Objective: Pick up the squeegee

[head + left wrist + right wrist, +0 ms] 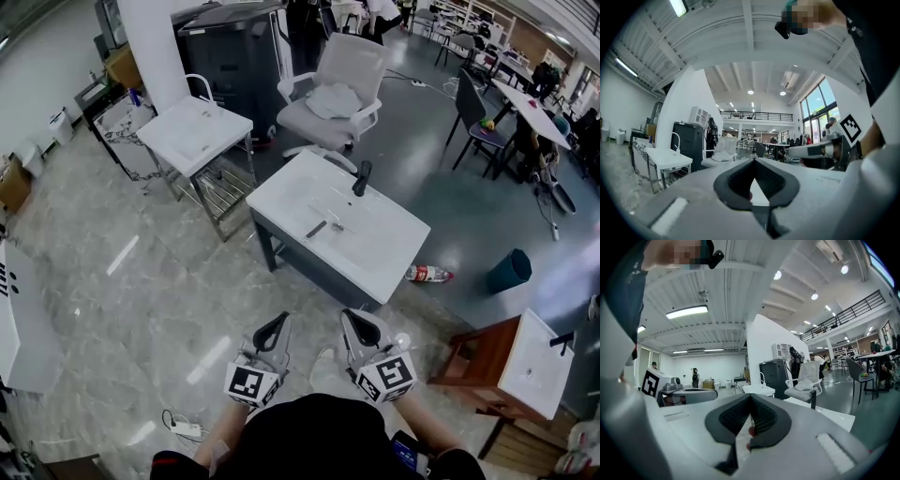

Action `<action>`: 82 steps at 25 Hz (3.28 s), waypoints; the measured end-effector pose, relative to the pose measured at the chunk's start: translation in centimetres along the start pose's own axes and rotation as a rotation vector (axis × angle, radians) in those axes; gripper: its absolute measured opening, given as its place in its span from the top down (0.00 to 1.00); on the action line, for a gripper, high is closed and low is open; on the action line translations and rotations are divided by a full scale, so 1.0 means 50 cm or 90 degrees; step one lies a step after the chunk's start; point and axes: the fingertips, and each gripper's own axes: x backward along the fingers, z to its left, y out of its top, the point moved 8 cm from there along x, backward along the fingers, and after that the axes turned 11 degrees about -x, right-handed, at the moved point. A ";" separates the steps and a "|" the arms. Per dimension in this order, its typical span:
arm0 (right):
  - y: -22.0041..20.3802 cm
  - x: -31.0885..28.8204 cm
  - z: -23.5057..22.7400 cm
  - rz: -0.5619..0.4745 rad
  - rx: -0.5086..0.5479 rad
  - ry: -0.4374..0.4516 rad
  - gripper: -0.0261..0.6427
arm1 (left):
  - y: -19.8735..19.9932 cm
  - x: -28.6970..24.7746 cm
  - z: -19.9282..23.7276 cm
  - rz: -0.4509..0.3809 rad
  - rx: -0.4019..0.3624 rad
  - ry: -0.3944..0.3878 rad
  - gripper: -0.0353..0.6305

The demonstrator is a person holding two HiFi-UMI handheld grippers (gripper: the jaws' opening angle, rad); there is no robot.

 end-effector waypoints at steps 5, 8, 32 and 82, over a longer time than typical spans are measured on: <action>0.026 -0.069 -0.073 0.018 0.003 0.023 0.96 | -0.006 -0.084 0.035 -0.005 0.054 0.024 0.94; 0.040 -0.109 -0.115 0.026 0.000 0.039 0.96 | -0.008 -0.135 0.051 0.002 0.045 0.035 0.94; 0.105 -0.272 -0.330 0.015 0.056 -0.052 0.96 | -0.048 -0.472 0.174 0.018 0.046 -0.031 0.94; 0.016 -0.448 -0.485 0.068 -0.137 -0.441 0.96 | -0.625 -0.948 0.280 0.650 0.100 -0.268 0.65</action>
